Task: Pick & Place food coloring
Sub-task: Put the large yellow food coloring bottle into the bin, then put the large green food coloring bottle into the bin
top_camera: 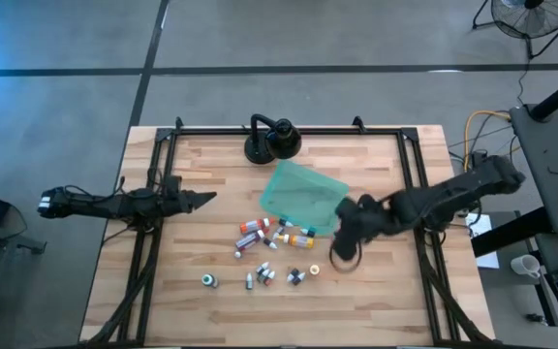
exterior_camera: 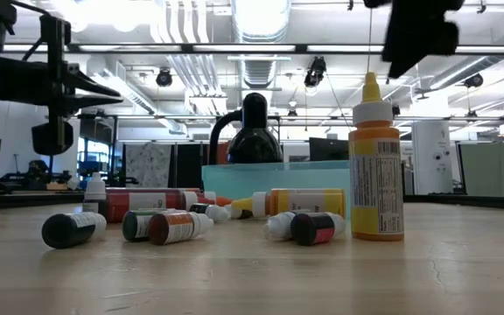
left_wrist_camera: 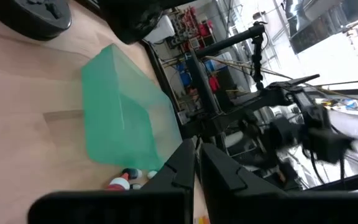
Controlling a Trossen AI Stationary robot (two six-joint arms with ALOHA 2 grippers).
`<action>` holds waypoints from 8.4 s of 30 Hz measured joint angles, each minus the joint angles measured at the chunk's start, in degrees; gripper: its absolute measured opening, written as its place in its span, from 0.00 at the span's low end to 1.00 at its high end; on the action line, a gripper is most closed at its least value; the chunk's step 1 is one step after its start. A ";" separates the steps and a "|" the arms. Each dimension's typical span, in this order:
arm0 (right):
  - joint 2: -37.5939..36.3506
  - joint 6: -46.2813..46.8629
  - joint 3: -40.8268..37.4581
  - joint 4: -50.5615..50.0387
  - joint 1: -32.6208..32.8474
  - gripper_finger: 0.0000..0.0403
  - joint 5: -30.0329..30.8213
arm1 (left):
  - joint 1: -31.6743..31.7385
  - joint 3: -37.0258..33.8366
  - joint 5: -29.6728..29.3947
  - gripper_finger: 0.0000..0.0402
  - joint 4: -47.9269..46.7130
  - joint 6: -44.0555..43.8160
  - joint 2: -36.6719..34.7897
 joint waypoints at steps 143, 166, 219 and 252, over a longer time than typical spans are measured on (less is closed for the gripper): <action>9.48 -5.01 -9.93 4.73 -26.42 0.32 9.41 | 0.00 -0.08 3.02 0.00 -0.22 3.58 0.33; 9.32 -18.10 0.57 -1.48 -19.54 0.70 7.88 | 0.00 -0.11 2.47 0.00 8.83 4.64 0.33; 9.28 1.51 13.27 -1.40 -2.85 0.57 7.68 | -25.86 44.65 20.26 0.24 -42.72 35.79 46.31; 9.32 -2.23 9.29 -1.09 -2.51 0.57 7.44 | -41.18 51.56 14.80 0.24 -51.25 24.58 62.84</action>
